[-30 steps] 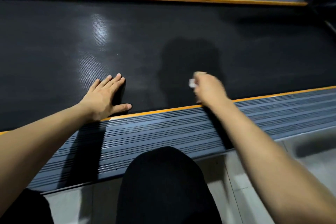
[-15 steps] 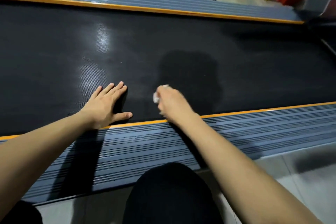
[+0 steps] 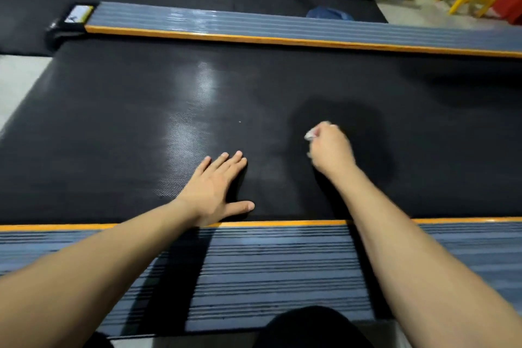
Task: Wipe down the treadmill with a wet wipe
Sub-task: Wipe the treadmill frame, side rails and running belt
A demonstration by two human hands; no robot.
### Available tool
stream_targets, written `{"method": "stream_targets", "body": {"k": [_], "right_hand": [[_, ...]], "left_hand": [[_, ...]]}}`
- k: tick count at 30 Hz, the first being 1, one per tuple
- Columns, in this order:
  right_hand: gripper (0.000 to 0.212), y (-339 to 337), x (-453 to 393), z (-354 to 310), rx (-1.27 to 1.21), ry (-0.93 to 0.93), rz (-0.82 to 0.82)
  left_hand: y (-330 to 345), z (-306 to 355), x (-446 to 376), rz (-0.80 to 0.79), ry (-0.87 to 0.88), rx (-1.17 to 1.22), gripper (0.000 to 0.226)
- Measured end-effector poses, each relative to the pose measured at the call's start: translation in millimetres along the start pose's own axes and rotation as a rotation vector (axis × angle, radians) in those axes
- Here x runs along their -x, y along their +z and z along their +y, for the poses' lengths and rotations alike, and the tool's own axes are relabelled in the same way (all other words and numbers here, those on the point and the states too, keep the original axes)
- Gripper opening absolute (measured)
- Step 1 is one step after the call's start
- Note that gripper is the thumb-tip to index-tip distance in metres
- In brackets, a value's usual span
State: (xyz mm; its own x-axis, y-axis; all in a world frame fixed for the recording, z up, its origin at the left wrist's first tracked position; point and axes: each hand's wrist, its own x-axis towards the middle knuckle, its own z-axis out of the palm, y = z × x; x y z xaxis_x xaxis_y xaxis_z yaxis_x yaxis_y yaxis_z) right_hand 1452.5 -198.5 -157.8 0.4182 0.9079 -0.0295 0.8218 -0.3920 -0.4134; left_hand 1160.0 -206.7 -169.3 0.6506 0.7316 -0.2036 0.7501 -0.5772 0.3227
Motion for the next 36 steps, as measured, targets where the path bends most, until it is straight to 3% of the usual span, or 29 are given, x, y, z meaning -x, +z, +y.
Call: {"method": "stream_targets", "body": {"k": [5,8,11,17,25,29,32,36], "right_hand": [[0.018,58.3,35.3,-107.5,-0.085,-0.46,-0.045],[0.018,73.1,40.0,-123.6,-0.044,-0.65,0.011],[0.018,83.3,24.2,-127.9,-0.031,-0.773,0.027],[0.018,87.9,-71.3,-142.4,-0.069,-0.601,0.17],[0.023,87.5,-221.7,-136.8,0.194,-0.316,0.304],[0.021,105.9,-258.0,-160.9,0.025,-0.101,0.401],[0.021,141.5,-245.7,-238.6,0.024,-0.268,0.319],[0.024,167.1,-216.4,-311.7,0.048,-0.518,0.057]], "left_hand": [[-12.9,-24.9,13.3,0.198,-0.025,0.135,0.08],[-25.3,-59.7,22.6,0.322,-0.135,0.041,0.063],[-29.6,-92.6,20.9,0.288,-0.158,-0.079,0.06],[-38.7,-125.8,-19.3,0.269,-0.203,-0.161,0.066],[-56.9,-189.7,-64.0,0.362,-0.376,-0.163,0.066],[-53.5,-189.3,-66.0,0.395,-0.381,-0.154,0.063],[-52.1,-193.1,-67.6,0.398,-0.383,-0.165,0.062],[-52.3,-194.2,-65.8,0.406,-0.368,-0.156,0.062]]}}
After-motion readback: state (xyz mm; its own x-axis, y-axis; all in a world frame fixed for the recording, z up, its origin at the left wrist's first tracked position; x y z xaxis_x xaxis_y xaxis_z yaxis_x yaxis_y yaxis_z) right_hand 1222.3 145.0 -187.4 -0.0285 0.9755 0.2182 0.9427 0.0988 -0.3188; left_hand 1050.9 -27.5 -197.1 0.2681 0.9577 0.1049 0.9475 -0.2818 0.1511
